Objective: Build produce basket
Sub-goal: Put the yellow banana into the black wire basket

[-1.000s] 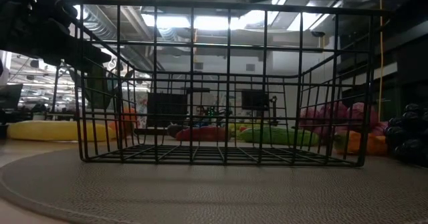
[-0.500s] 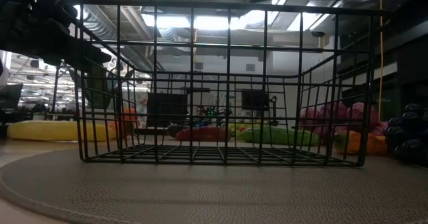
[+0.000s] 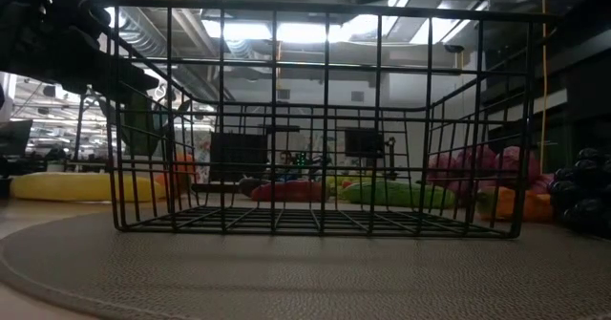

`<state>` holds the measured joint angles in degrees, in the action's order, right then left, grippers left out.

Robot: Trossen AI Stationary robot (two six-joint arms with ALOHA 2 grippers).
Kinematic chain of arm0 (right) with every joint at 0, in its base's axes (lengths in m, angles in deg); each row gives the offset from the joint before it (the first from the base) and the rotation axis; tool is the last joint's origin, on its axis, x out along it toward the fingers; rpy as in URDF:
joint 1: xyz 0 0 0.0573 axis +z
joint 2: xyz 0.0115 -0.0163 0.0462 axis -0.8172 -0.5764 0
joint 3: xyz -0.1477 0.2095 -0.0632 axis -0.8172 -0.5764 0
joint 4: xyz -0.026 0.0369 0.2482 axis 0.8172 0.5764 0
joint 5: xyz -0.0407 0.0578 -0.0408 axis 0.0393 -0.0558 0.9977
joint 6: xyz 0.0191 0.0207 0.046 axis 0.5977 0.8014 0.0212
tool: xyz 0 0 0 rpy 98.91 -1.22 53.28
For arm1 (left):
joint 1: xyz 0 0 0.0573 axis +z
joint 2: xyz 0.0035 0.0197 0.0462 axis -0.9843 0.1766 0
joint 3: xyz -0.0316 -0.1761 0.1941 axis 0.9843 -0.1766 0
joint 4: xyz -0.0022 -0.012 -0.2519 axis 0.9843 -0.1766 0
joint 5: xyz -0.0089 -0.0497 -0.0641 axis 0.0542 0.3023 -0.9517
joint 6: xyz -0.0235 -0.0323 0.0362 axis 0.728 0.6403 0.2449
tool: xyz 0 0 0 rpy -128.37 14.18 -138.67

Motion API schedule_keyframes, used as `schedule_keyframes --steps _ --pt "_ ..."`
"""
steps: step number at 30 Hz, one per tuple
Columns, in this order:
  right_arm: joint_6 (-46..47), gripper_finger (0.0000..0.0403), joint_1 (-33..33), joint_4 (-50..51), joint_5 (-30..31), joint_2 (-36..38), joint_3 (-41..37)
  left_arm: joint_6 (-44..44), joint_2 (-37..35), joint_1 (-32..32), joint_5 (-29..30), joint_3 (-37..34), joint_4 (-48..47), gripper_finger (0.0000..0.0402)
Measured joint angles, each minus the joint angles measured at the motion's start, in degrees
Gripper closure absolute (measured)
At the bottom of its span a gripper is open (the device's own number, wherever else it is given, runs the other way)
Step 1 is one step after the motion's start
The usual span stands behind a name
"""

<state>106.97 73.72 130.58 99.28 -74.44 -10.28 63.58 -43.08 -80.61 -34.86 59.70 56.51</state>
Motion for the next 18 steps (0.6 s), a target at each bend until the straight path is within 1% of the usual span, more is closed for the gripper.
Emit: schedule_keyframes --steps 7,16,18 --pt "-1.8 0.0382 0.0 -0.1 0.1 -1.0 0.0 -0.1 0.0 0.0 0.6 0.0 1.5 0.0255" --pt "-1.8 0.0382 0.0 0.2 0.0 -1.3 0.0 -3.2 0.0 0.0 1.3 0.0 2.5 0.0255" --pt "-2.9 0.0382 0.0 0.7 0.0 -1.7 0.0 -5.0 0.0 0.0 2.0 0.0 2.6 0.0255"
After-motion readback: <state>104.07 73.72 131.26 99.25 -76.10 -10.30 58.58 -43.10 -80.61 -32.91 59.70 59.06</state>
